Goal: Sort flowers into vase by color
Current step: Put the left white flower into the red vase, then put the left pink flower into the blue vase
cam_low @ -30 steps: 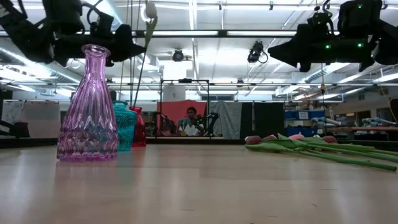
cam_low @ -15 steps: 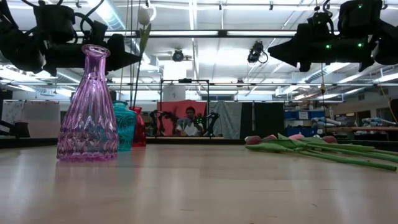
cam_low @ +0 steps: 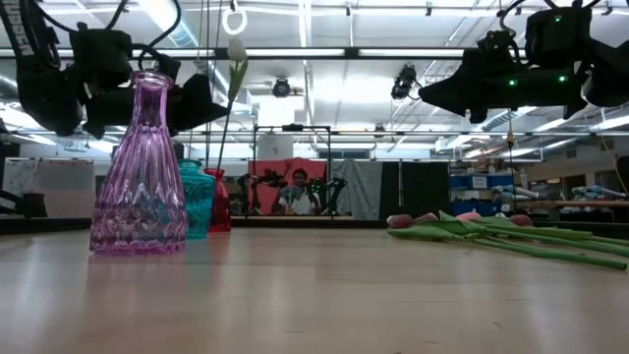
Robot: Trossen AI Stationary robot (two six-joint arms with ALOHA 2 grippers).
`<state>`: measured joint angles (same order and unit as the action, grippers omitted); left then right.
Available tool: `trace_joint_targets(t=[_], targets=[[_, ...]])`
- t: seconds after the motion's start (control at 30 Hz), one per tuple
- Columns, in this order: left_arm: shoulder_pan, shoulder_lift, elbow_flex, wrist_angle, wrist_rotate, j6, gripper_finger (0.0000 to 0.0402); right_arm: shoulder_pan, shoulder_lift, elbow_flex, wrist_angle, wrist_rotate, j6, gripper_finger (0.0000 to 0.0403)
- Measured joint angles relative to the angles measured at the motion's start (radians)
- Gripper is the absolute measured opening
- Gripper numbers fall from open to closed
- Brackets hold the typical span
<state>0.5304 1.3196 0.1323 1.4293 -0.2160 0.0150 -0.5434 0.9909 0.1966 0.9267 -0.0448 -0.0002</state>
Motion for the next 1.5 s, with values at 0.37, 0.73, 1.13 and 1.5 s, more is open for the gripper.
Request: trace_joint_targets(t=[0.37, 0.73, 1.13, 1.5], targets=[[0.000, 0.034, -0.002, -0.003, -0.049, 0.068, 0.0063, 0.000, 0.006, 0.000, -0.014, 0.019, -0.008, 0.0155], [-0.076, 0.034, -0.001, -0.103, -0.154, 0.060, 0.0155, 0.001, 0.006, 0.000, -0.070, 0.060, 0.005, 0.0155], [-0.224, 0.034, 0.306, -0.729, -0.142, -0.052, 0.0156, -0.002, 0.005, 0.000, -0.069, 0.089, 0.027, 0.0155], [-0.226, 0.085, 0.532, -1.023, 0.058, -0.192, 0.0156, -0.002, 0.005, 0.000, -0.073, 0.079, 0.050, 0.0155]])
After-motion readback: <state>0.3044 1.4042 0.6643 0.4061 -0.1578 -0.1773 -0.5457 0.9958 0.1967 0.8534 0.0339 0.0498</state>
